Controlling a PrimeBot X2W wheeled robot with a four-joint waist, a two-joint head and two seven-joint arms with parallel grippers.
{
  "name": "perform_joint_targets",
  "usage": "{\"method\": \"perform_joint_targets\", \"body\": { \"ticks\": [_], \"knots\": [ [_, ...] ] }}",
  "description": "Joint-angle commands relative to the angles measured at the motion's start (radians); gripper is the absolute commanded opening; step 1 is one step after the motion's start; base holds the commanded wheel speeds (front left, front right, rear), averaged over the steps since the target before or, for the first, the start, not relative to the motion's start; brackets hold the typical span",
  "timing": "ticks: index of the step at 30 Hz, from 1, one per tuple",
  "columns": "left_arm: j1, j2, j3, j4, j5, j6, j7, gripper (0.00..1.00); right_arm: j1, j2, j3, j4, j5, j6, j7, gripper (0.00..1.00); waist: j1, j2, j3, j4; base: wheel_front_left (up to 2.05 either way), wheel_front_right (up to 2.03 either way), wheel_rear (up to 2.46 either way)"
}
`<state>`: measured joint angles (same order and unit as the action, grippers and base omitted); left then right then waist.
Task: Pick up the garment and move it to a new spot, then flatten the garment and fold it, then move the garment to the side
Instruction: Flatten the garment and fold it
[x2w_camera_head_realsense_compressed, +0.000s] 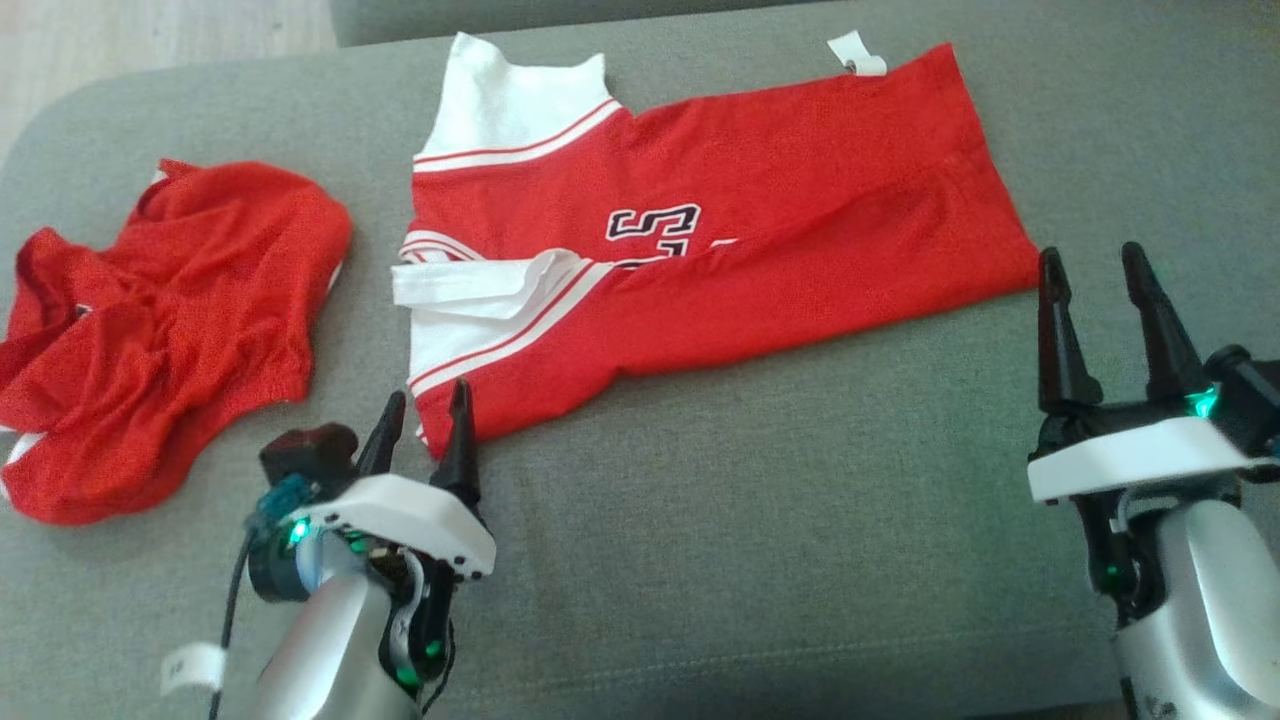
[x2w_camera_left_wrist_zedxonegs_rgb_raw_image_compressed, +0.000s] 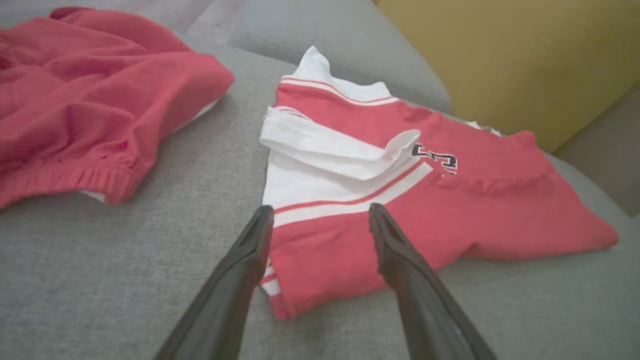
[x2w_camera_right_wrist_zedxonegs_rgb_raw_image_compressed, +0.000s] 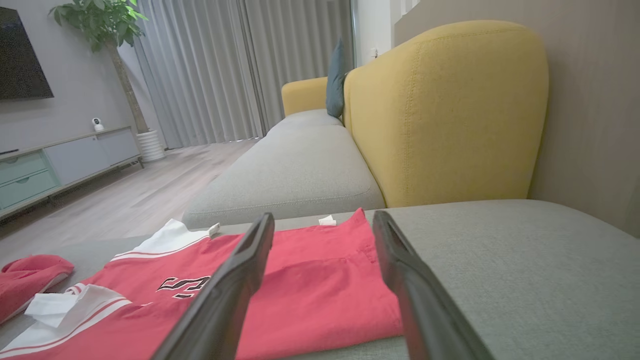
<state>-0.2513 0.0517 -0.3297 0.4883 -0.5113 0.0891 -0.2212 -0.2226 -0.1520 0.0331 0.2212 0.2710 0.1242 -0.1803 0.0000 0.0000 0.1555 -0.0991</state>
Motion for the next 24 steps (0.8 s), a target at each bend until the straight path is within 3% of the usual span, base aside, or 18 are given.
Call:
{"method": "perform_joint_targets", "body": {
  "ticks": [1,9,16,17,18,24],
  "knots": [
    [-0.051,0.004,0.024,-0.001,0.015,0.009,0.005,1.00,-0.034,-0.003,0.013,-0.046,-0.013,0.007,0.007,1.00,0.0000,0.0000,0.009,-0.008,0.00,0.00,0.00],
    [-0.136,0.030,-0.002,0.168,0.058,0.048,0.064,1.00,-0.048,-0.001,-0.003,-0.097,-0.021,0.007,0.032,1.00,0.0000,0.0000,0.037,-0.031,0.00,0.00,0.00],
    [-0.186,0.035,-0.042,0.280,0.069,0.022,0.134,1.00,-0.067,-0.003,-0.045,-0.118,-0.038,0.007,0.052,1.00,0.0000,0.0000,0.051,-0.040,0.00,0.00,0.00],
    [-0.191,0.035,-0.049,0.290,0.069,0.014,0.142,0.27,-0.069,-0.001,-0.053,-0.116,-0.042,0.007,0.058,1.00,0.0000,0.0000,0.053,-0.039,0.00,0.00,0.00],
    [-0.197,0.035,-0.052,0.296,0.068,0.006,0.143,0.00,-0.070,0.000,-0.060,-0.114,-0.047,0.007,0.063,1.00,0.0000,0.0000,0.054,-0.037,0.00,0.00,0.00],
    [-0.226,0.031,-0.056,0.290,0.070,-0.004,0.079,0.00,-0.087,0.022,-0.110,-0.074,-0.065,0.007,0.125,1.00,0.0000,0.0000,0.063,-0.015,0.00,0.00,0.00]
  ]
}}
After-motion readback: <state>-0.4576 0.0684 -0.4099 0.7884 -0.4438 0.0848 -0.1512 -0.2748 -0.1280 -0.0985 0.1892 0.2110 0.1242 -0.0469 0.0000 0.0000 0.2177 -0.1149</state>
